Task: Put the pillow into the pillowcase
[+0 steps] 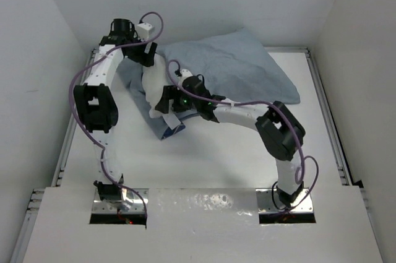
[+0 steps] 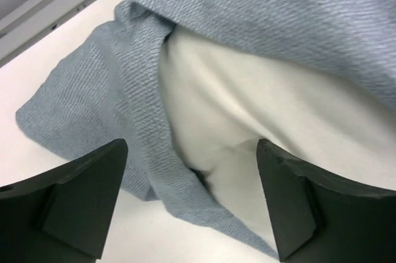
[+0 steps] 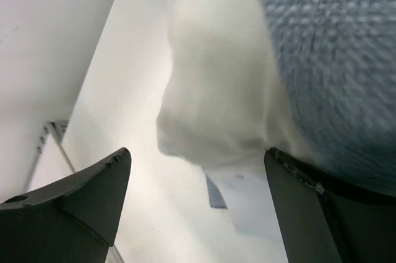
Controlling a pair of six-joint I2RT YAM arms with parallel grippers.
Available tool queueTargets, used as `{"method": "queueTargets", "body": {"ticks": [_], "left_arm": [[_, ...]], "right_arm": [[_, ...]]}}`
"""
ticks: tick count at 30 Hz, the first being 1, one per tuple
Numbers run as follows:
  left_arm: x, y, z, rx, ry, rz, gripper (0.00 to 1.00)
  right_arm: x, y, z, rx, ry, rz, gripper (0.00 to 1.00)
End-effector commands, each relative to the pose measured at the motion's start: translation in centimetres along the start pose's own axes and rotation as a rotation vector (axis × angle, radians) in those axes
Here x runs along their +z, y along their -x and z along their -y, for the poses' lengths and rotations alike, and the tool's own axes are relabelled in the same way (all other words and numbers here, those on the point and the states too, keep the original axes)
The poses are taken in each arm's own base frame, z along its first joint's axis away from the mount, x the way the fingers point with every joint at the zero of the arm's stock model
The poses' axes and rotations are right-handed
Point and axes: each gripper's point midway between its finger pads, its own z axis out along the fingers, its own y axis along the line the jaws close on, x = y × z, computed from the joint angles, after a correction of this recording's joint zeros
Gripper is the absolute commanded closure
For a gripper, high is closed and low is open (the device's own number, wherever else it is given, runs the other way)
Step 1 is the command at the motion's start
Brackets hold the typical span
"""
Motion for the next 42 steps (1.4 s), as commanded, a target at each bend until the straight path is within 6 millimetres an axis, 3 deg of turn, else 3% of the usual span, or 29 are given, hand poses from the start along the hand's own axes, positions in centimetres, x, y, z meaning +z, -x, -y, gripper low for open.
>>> {"method": "queueTargets", "body": {"ticks": [1, 2, 3, 4, 6, 7, 9, 10, 11, 12, 13, 15, 16, 17, 18, 19, 22, 25, 26, 29, 30, 32, 33, 34, 35, 37, 38, 40, 42], "left_arm": [[-2.2, 1.7, 1.0, -0.033, -0.034, 0.08, 0.14], [-3.6, 1.4, 1.1, -0.031, -0.003, 0.082, 0.12], [-4.6, 0.8, -0.1, -0.048, 0.032, 0.083, 0.1], [-5.4, 0.6, -0.3, -0.065, 0.054, 0.085, 0.05], [-7.7, -0.6, -1.9, -0.124, 0.143, 0.085, 0.02], [-8.3, -1.2, -2.4, -0.175, 0.162, 0.082, 0.06], [-8.7, -3.9, -3.8, -0.268, 0.163, 0.047, 0.36], [-8.4, -4.9, -3.9, -0.324, 0.143, 0.035, 0.71], [-7.5, -6.5, -3.3, -0.372, 0.073, 0.014, 0.81], [-7.0, -7.3, -2.8, -0.374, 0.042, -0.007, 0.84], [-5.9, -8.3, -2.1, -0.381, 0.009, -0.04, 0.81], [-4.4, -9.8, -0.5, -0.366, -0.024, -0.082, 0.69], [-3.9, -10.1, -0.3, -0.366, -0.015, -0.086, 0.53], [-2.9, -10.9, 0.0, -0.365, -0.012, -0.083, 0.45], [-2.5, -11.3, 0.0, -0.371, -0.009, -0.081, 0.32], [-1.9, -11.8, 0.0, -0.392, -0.011, -0.088, 0.27], [-0.2, -12.6, 0.6, -0.415, -0.056, -0.102, 0.21], [1.6, -13.1, 1.7, -0.423, -0.092, -0.125, 0.19], [2.2, -13.4, 1.7, -0.428, -0.079, -0.136, 0.19], [4.0, -14.1, 1.9, -0.483, -0.089, -0.152, 0.24], [4.4, -14.1, 2.0, -0.51, -0.094, -0.151, 0.34], [5.1, -14.5, 2.2, -0.544, -0.109, -0.165, 0.54], [5.3, -14.6, 2.4, -0.561, -0.119, -0.169, 0.83], [5.1, -14.7, 2.4, -0.575, -0.129, -0.172, 0.97], [4.9, -14.5, 2.7, -0.581, -0.152, -0.168, 1.0], [3.3, -13.9, 2.3, -0.548, -0.156, -0.17, 1.0], [2.6, -13.5, 1.9, -0.525, -0.147, -0.167, 1.0], [0.0, -12.3, 0.6, -0.434, -0.104, -0.156, 1.0], [-2.7, -11.1, -0.1, -0.312, -0.077, -0.137, 1.0]], "right_arm": [[-4.4, 5.6, -3.7, -0.216, 0.009, 0.16, 0.13], [-5.2, 5.5, -2.8, -0.294, -0.037, 0.146, 0.14], [-6.4, 6.3, -3.4, -0.336, -0.038, 0.16, 0.17], [-7.0, 6.0, -3.0, -0.416, -0.058, 0.122, 0.4], [-7.6, 6.3, -3.9, -0.491, -0.041, 0.076, 0.69], [-7.6, 6.7, -4.0, -0.52, -0.061, 0.034, 0.82], [-7.3, 7.8, -3.9, -0.543, -0.098, 0.034, 0.78], [-6.5, 8.3, -4.0, -0.562, -0.106, 0.045, 0.56], [-6.1, 8.6, -3.9, -0.571, -0.113, 0.054, 0.46], [-5.6, 9.5, -4.3, -0.587, -0.116, 0.072, 0.36], [-4.3, 8.5, -3.4, -0.61, -0.129, 0.036, 0.26], [-2.9, 8.2, -2.8, -0.639, -0.158, -0.007, 0.19], [-2.7, 9.2, -3.4, -0.677, -0.186, -0.019, 0.17], [-0.9, 7.7, -1.7, -0.695, -0.223, -0.076, 0.14], [-0.2, 7.0, -1.7, -0.726, -0.241, -0.095, 0.13], [0.1, 7.5, -1.3, -0.772, -0.293, -0.092, 0.11], [2.3, 4.3, 0.2, -0.847, -0.346, -0.152, 0.06], [3.1, 2.9, 2.2, -0.84, -0.431, -0.155, 0.03], [2.9, 3.4, 3.1, -0.832, -0.497, -0.134, 0.03], [3.4, 3.7, 3.9, -0.808, -0.553, -0.112, 0.15], [4.1, 3.4, 4.2, -0.805, -0.551, -0.109, 0.34], [4.9, 2.5, 4.6, -0.788, -0.534, -0.118, 0.57], [5.6, 2.0, 5.2, -0.77, -0.527, -0.13, 0.71], [5.9, 1.9, 5.5, -0.725, -0.527, -0.125, 0.98], [5.9, 2.6, 6.5, -0.682, -0.537, -0.12, 1.0], [5.8, 4.3, 5.8, -0.545, -0.488, -0.067, 1.0], [5.2, 6.4, 7.1, -0.475, -0.5, -0.021, 1.0], [3.7, 10.3, 7.7, -0.313, -0.506, 0.121, 1.0], [1.3, 14.9, 10.6, -0.231, -0.647, 0.284, 1.0]]}}
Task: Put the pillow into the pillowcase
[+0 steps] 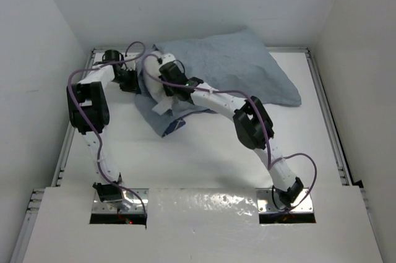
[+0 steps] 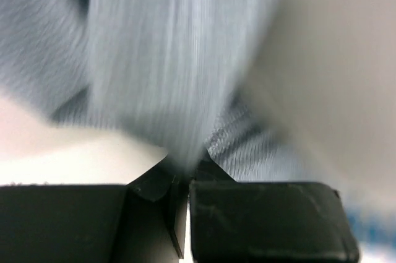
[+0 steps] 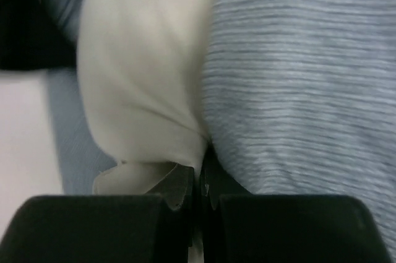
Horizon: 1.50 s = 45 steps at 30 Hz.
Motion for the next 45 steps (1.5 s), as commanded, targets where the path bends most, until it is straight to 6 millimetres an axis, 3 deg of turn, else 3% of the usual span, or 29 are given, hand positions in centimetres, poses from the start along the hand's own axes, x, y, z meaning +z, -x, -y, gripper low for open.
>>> {"method": "queueTargets", "body": {"ticks": [1, 2, 3, 4, 5, 6, 8, 9, 10, 12, 13, 15, 18, 20, 22, 24, 25, 26, 28, 29, 32, 35, 40, 41, 43, 45], "left_arm": [[-7.4, 2.9, 0.9, 0.213, 0.055, 0.075, 1.0], [-8.7, 2.3, 1.4, 0.288, 0.049, 0.052, 1.0], [-9.2, 2.0, 1.8, 0.328, 0.027, 0.04, 1.0], [-9.8, 1.5, 2.4, 0.359, 0.0, 0.019, 1.0], [-10.4, 1.7, 2.9, 0.452, -0.029, 0.013, 1.0], [-11.1, -0.2, 4.3, 0.455, -0.115, -0.05, 1.0], [-12.1, -0.1, 5.6, 0.556, -0.196, -0.056, 1.0], [-13.0, -1.2, 7.3, 0.549, -0.287, -0.079, 1.0], [-13.9, -0.7, 8.1, 0.576, -0.31, -0.048, 1.0], [-15.1, 0.2, 10.0, 0.618, -0.37, 0.033, 1.0], [-16.4, 1.3, 11.0, 0.651, -0.381, 0.091, 1.0], [-18.7, 4.2, 13.6, 0.672, -0.447, 0.217, 1.0], [-22.1, 7.8, 17.0, 0.702, -0.556, 0.379, 1.0], [-23.7, 9.2, 18.7, 0.657, -0.628, 0.439, 1.0], [-23.6, 10.8, 18.3, 0.673, -0.589, 0.496, 1.0], [-21.7, 10.5, 16.9, 0.614, -0.54, 0.468, 1.0], [-20.7, 11.2, 15.6, 0.606, -0.467, 0.469, 1.0], [-20.0, 11.1, 14.9, 0.577, -0.445, 0.449, 1.0], [-18.3, 10.6, 13.7, 0.536, -0.428, 0.4, 1.0], [-17.6, 10.3, 13.4, 0.518, -0.426, 0.38, 1.0], [-16.8, 10.3, 12.2, 0.499, -0.376, 0.36, 1.0], [-16.4, 10.6, 10.8, 0.494, -0.299, 0.361, 1.0], [-15.7, 11.5, 9.1, 0.465, -0.207, 0.377, 1.0], [-15.8, 11.9, 9.0, 0.468, -0.203, 0.389, 1.0], [-16.0, 12.6, 9.2, 0.462, -0.205, 0.407, 1.0], [-16.6, 13.6, 10.1, 0.473, -0.241, 0.442, 1.0]], "right_arm": [[-0.4, 6.1, 10.0, 0.285, -0.271, 0.194, 1.0], [-1.0, 8.3, 12.1, 0.265, -0.368, 0.261, 1.0], [-1.1, 9.3, 12.6, 0.243, -0.4, 0.288, 1.0], [0.6, 8.4, 12.7, 0.201, -0.422, 0.27, 1.0], [0.2, 10.7, 12.6, 0.168, -0.429, 0.311, 1.0], [0.9, 10.6, 12.6, 0.147, -0.445, 0.311, 1.0], [3.0, 8.6, 11.4, 0.081, -0.445, 0.274, 1.0], [3.5, 7.7, 11.0, 0.069, -0.446, 0.257, 1.0], [4.6, 5.4, 10.1, 0.043, -0.431, 0.209, 1.0], [5.6, 3.1, 9.1, 0.073, -0.393, 0.158, 1.0], [6.6, 0.9, 7.7, 0.088, -0.335, 0.103, 1.0], [7.5, -1.5, 4.8, 0.07, -0.227, 0.041, 1.0], [7.7, -3.4, -0.1, 0.027, -0.065, -0.002, 1.0], [7.5, -4.0, -2.6, 0.038, 0.063, -0.021, 1.0], [6.1, -2.0, -5.5, 0.051, 0.227, 0.018, 1.0], [4.9, -0.7, -6.2, 0.043, 0.265, 0.059, 1.0], [3.1, 2.0, -6.2, 0.05, 0.274, 0.111, 0.98], [2.5, 2.3, -5.7, 0.05, 0.27, 0.119, 0.92], [0.6, 5.4, -5.2, 0.068, 0.29, 0.204, 0.84], [-1.7, 8.4, -4.8, 0.084, 0.311, 0.282, 0.71], [-6.4, 13.5, -4.1, 0.109, 0.361, 0.405, 0.57], [-10.4, 17.1, -3.6, 0.08, 0.374, 0.508, 0.5], [-12.8, 18.9, -3.1, 0.062, 0.368, 0.542, 0.29], [-13.1, 18.9, -2.2, 0.07, 0.32, 0.527, 0.27], [-13.3, 18.2, -0.7, 0.064, 0.252, 0.509, 0.26], [-14.2, 18.0, 2.0, 0.06, 0.156, 0.497, 0.4]]}}
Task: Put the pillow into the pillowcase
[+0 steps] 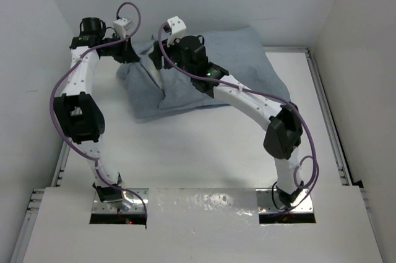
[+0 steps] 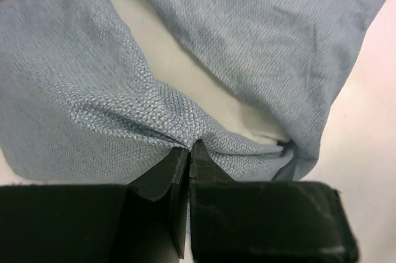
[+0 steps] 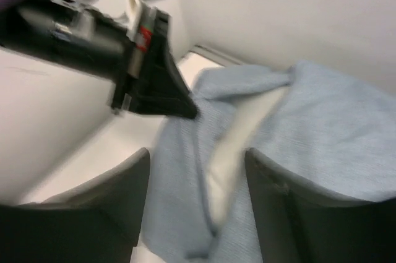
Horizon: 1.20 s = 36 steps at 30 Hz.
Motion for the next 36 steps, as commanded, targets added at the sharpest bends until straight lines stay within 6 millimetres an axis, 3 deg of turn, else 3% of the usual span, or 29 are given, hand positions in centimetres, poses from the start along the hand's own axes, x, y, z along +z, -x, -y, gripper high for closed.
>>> {"method": "queueTargets", "body": {"ticks": [1, 2, 3, 5, 6, 7, 8, 9, 10, 11, 12, 13, 14, 15, 16, 17, 18, 19, 20, 21, 22, 23, 24, 25, 26, 27, 29, 34, 36], "left_arm": [[-1.0, 5.6, 0.3, 0.067, 0.005, 0.148, 1.0], [-1.2, 6.9, 0.8, 0.068, -0.014, 0.182, 1.0], [-1.2, 8.9, 3.0, 0.085, -0.086, 0.23, 1.0], [-0.7, 10.6, 4.8, 0.162, -0.116, 0.272, 1.0], [0.7, 10.2, 5.7, 0.216, -0.116, 0.252, 0.93], [1.5, 9.1, 5.5, 0.213, -0.103, 0.215, 0.85], [2.1, 8.1, 4.5, 0.199, -0.068, 0.18, 0.62], [2.6, 6.6, 2.9, 0.173, -0.049, 0.142, 0.52], [2.5, 4.5, 2.7, 0.126, -0.058, 0.066, 0.43], [2.2, 3.4, 2.0, 0.125, -0.041, 0.022, 0.25], [1.3, 2.0, 1.6, 0.139, -0.027, -0.044, 0.19], [0.7, 1.4, 1.1, 0.151, 0.004, -0.076, 0.14], [-0.2, 0.6, -0.2, 0.171, 0.09, -0.134, 0.08], [-1.9, 0.0, -0.7, 0.205, 0.141, -0.167, 0.07], [-3.3, -0.7, -1.9, 0.222, 0.232, -0.208, 0.06], [-4.4, -1.0, -2.4, 0.228, 0.275, -0.22, 0.09], [-6.5, -1.9, -3.0, 0.224, 0.314, -0.235, 0.21], [-7.5, -2.5, -3.3, 0.211, 0.329, -0.249, 0.64], [-8.5, -3.2, -3.3, 0.2, 0.332, -0.263, 0.84], [-9.5, -4.7, -3.4, 0.167, 0.325, -0.306, 0.96], [-9.8, -6.1, -3.4, 0.163, 0.328, -0.359, 1.0], [-10.2, -7.0, -2.9, 0.203, 0.314, -0.399, 0.99], [-9.4, -10.4, -2.1, 0.183, 0.261, -0.479, 0.91], [-9.0, -12.1, -1.6, 0.188, 0.233, -0.518, 0.76], [-8.7, -13.5, -1.2, 0.202, 0.21, -0.549, 0.45], [-7.5, -15.7, -0.9, 0.181, 0.199, -0.562, 0.35], [-6.0, -17.2, -0.3, 0.129, 0.18, -0.549, 0.19], [-2.4, -18.2, 0.1, 0.072, 0.161, -0.462, 0.04], [-1.2, -20.0, 1.2, 0.066, 0.111, -0.495, 0.02]], "right_arm": [[-2.5, -1.0, 4.1, -0.036, -0.153, -0.074, 0.7], [-3.2, -1.7, 5.3, -0.021, -0.182, -0.109, 0.88], [-4.4, -2.8, 8.5, 0.012, -0.241, -0.163, 1.0], [-5.7, -4.2, 12.0, 0.132, -0.301, -0.204, 1.0], [-7.8, -6.0, 16.2, 0.211, -0.382, -0.248, 1.0], [-9.1, -6.6, 18.4, 0.236, -0.43, -0.265, 1.0], [-11.3, -7.1, 22.2, 0.256, -0.511, -0.278, 0.98], [-14.3, -8.2, 23.9, 0.248, -0.593, -0.303, 0.89], [-16.2, -8.7, 25.6, 0.245, -0.646, -0.311, 0.56], [-18.8, -9.1, 28.3, 0.258, -0.719, -0.313, 0.35], [-21.5, -10.7, 28.9, 0.281, -0.748, -0.358, 0.22], [-23.1, -11.5, 30.0, 0.309, -0.776, -0.38, 0.13], [-25.7, -12.1, 32.3, 0.35, -0.835, -0.39, 0.05], [-27.5, -14.5, 32.5, 0.395, -0.849, -0.446, 0.04], [-28.7, -14.9, 33.2, 0.42, -0.865, -0.448, 0.06], [-30.6, -15.7, 34.6, 0.454, -0.908, -0.451, 0.36], [-32.0, -17.2, 35.2, 0.483, -0.939, -0.464, 0.74], [-33.1, -17.6, 35.8, 0.491, -0.98, -0.46, 0.99], [-34.3, -18.7, 36.2, 0.509, -1.007, -0.465, 1.0], [-34.4, -18.7, 36.7, 0.503, -1.014, -0.439, 1.0], [-34.6, -18.9, 37.0, 0.503, -1.023, -0.434, 0.98], [-35.0, -19.4, 37.3, 0.502, -1.035, -0.436, 0.69], [-35.0, -19.3, 37.9, 0.479, -1.042, -0.423, 0.48], [-35.1, -19.6, 38.2, 0.465, -1.053, -0.426, 0.31], [-35.5, -20.5, 39.0, 0.456, -1.081, -0.441, 0.2], [-35.3, -20.4, 39.6, 0.437, -1.089, -0.436, 0.09], [-35.3, -21.7, 40.8, 0.447, -1.109, -0.452, 0.02], [-33.2, -23.4, 43.1, 0.465, -1.058, -0.416, 0.01], [-32.2, -25.1, 43.2, 0.497, -1.019, -0.459, 0.01]]}}
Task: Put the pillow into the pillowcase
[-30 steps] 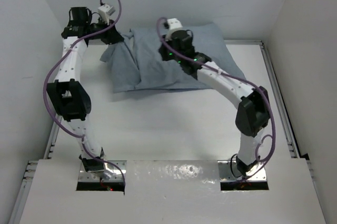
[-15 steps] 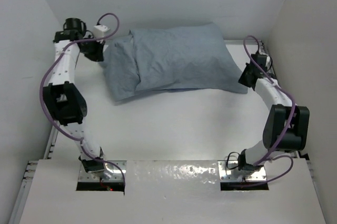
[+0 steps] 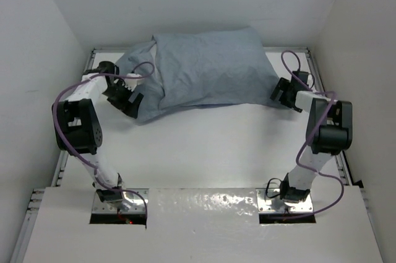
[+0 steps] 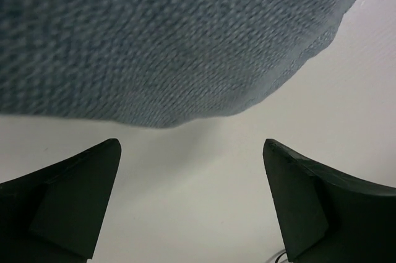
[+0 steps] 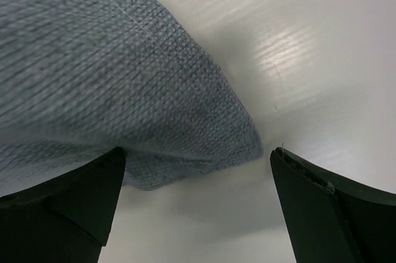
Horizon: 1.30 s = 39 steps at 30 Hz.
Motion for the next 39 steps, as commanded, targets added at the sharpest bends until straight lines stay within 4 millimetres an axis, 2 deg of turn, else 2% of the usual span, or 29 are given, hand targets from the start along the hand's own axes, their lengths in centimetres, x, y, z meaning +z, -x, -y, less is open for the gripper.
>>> {"method": "queueTargets", "body": {"ticks": [1, 3, 5, 7, 9, 10, 11, 12, 13, 14, 15, 18, 19, 21, 22, 23, 24, 25, 26, 27, 28, 29, 30, 32, 33, 35, 36, 38, 39], "left_arm": [[1.4, 2.2, 0.7, 0.045, -0.022, 0.09, 0.0], [2.9, 1.7, 2.3, 0.06, -0.074, 0.065, 0.0], [4.0, 1.6, 3.6, 0.048, -0.111, 0.067, 0.0], [5.1, 2.2, 3.1, 0.039, -0.078, 0.085, 0.0], [6.8, 2.3, 2.3, -0.029, -0.06, 0.084, 0.01], [8.1, 1.6, 1.8, -0.084, -0.054, 0.051, 0.1], [8.6, 1.9, 1.3, -0.099, -0.048, 0.048, 0.19], [9.0, 2.0, 1.0, -0.122, -0.053, 0.044, 0.44], [9.3, 2.1, 0.7, -0.144, -0.057, 0.045, 0.59], [9.0, 2.6, -0.5, -0.184, -0.037, 0.069, 0.78], [8.5, 2.8, -1.3, -0.206, -0.013, 0.086, 1.0], [4.8, 4.3, -3.6, -0.202, 0.08, 0.177, 1.0], [2.5, 5.4, -4.3, -0.167, 0.135, 0.217, 1.0], [-0.1, 5.9, -5.1, -0.145, 0.214, 0.214, 1.0], [-2.6, 7.5, -6.0, -0.109, 0.267, 0.246, 1.0], [-3.8, 7.5, -5.8, -0.109, 0.273, 0.219, 1.0], [-5.3, 7.9, -6.5, -0.105, 0.317, 0.212, 1.0], [-8.9, 10.3, -7.5, -0.075, 0.385, 0.266, 1.0], [-10.8, 10.7, -7.5, -0.074, 0.408, 0.263, 1.0], [-13.1, 11.5, -8.2, -0.066, 0.473, 0.271, 1.0], [-18.0, 13.9, -8.7, -0.036, 0.56, 0.341, 1.0], [-21.0, 15.1, -9.0, -0.027, 0.623, 0.383, 1.0], [-26.7, 17.2, -9.4, -0.001, 0.753, 0.471, 1.0], [-31.5, 18.1, -9.1, 0.028, 0.86, 0.537, 1.0], [-34.5, 18.5, -7.9, 0.068, 0.914, 0.587, 1.0], [-37.4, 18.9, -7.0, 0.105, 0.985, 0.645, 1.0], [-38.9, 18.5, -6.1, 0.119, 1.012, 0.67, 1.0], [-40.4, 18.1, -5.4, 0.12, 1.046, 0.679, 1.0], [-41.5, 17.7, -4.8, 0.133, 1.069, 0.686, 1.0]], "right_arm": [[1.6, 2.7, -2.3, 0.0, 0.1, 0.054, 0.01], [2.0, 2.1, -3.1, 0.01, 0.149, 0.045, 0.01], [2.1, 1.5, -3.5, 0.034, 0.178, 0.048, 0.06], [2.2, 1.8, -3.7, 0.073, 0.183, 0.071, 0.15], [2.3, 1.8, -3.9, 0.101, 0.196, 0.086, 0.3], [2.3, 1.5, -3.8, 0.109, 0.197, 0.083, 0.36], [2.3, 1.8, -3.9, 0.121, 0.202, 0.098, 0.54], [2.3, 1.7, -3.9, 0.128, 0.203, 0.104, 0.65], [2.0, 2.1, -3.8, 0.136, 0.197, 0.124, 0.76], [1.9, 2.1, -3.7, 0.141, 0.2, 0.139, 0.83], [1.7, 2.2, -3.7, 0.137, 0.202, 0.15, 0.97], [0.8, 3.5, -3.1, 0.095, 0.175, 0.201, 1.0], [0.5, 3.8, -2.8, 0.08, 0.159, 0.209, 1.0], [-1.3, 5.3, -3.0, 0.049, 0.167, 0.251, 1.0], [-2.2, 6.1, -3.2, 0.041, 0.178, 0.273, 1.0], [-4.3, 7.8, -3.5, 0.033, 0.195, 0.321, 1.0], [-5.7, 8.8, -3.8, 0.032, 0.208, 0.353, 1.0], [-7.4, 10.4, -4.1, 0.038, 0.223, 0.397, 1.0], [-9.1, 11.6, -4.2, 0.042, 0.228, 0.433, 1.0], [-12.6, 14.2, -4.5, 0.049, 0.252, 0.524, 1.0], [-15.4, 16.7, -5.0, 0.052, 0.271, 0.592, 1.0], [-17.6, 18.3, -5.2, 0.045, 0.282, 0.642, 1.0], [-22.8, 22.0, -6.1, 0.043, 0.328, 0.756, 1.0], [-26.7, 23.8, -6.7, 0.009, 0.361, 0.807, 1.0], [-30.6, 25.6, -6.9, 0.01, 0.387, 0.885, 1.0], [-33.5, 26.5, -6.8, 0.006, 0.401, 0.94, 1.0], [-35.9, 27.0, -6.6, 0.011, 0.403, 0.986, 1.0], [-37.8, 27.2, -6.3, -0.002, 0.403, 1.021, 1.0], [-39.4, 27.1, -6.1, -0.006, 0.409, 1.048, 1.0]]}}
